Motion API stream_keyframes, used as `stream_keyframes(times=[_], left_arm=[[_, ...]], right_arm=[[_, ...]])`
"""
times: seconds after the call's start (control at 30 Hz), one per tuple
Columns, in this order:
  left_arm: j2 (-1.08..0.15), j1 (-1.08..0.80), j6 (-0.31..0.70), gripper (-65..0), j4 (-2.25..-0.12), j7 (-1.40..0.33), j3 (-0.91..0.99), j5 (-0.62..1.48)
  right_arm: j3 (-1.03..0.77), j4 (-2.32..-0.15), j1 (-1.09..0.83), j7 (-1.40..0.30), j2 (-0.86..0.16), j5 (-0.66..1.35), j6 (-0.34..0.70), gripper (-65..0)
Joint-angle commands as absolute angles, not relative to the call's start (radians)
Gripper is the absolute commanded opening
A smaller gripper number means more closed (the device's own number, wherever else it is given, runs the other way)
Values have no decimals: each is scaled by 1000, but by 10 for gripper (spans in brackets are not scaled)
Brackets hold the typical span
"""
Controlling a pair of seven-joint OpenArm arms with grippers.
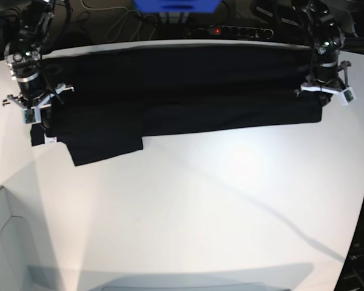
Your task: Fold the T-shirt properly
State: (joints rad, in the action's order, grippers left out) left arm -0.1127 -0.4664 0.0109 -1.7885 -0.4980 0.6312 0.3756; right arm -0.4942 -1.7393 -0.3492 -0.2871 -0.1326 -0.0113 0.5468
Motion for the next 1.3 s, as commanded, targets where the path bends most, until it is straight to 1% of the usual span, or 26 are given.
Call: stream_keyframes(times=[0.0,0.27,0.53,0.57,0.6,0.77,0.83,0.87,0.93,1.03,1.1,1.13,1.27], left_arm=[[-124,-475,7,-650,-1802,-475,636,372],[-127,-492,7,-650,-1801,-475,638,372],[-128,-486,7,-650,-1715,-467,636,372],[-128,-486,7,-650,-1709,-467,636,372],[-130,-476,7,-650,-1702,-467,634,372],[-142,-460,13,-649,-1673,-469,608,372],[-142,-460,67,-648,-1672,-470,598,372],[-140,-460,101,-648,-1673,-475,599,372],[-137,-460,127,-648,-1675,-476,601,371],[-137,-460,128,-644,-1675,-476,599,371],[-137,-460,128,-612,-1673,-476,599,371],[-139,-461,128,-584,-1673,-476,598,371],[-137,-461,128,-422,-1673,-476,599,371]], right_arm=[[-499,-1745,-348,-263,-145,-1,545,-650],[-501,-1736,-367,-265,-145,-2,547,-650],[-498,-1733,-369,-274,-147,-5,547,-650],[-498,-1733,-369,-278,-147,-7,547,-630],[-498,-1733,-369,-294,-147,-7,547,-590],[-506,-1753,-367,-321,-157,-5,547,-371],[-521,-1782,-371,-321,-157,-4,547,-310],[-536,-1804,-372,-321,-156,-2,547,-290],[-545,-1837,-369,-321,-150,-1,547,-274],[-530,-1868,-337,-325,-143,-1,547,-273],[-493,-1856,-288,-328,-143,-5,547,-273],[-469,-1837,-262,-340,-143,-5,547,-273],[-394,-1748,-124,-458,-148,-5,547,-272]])
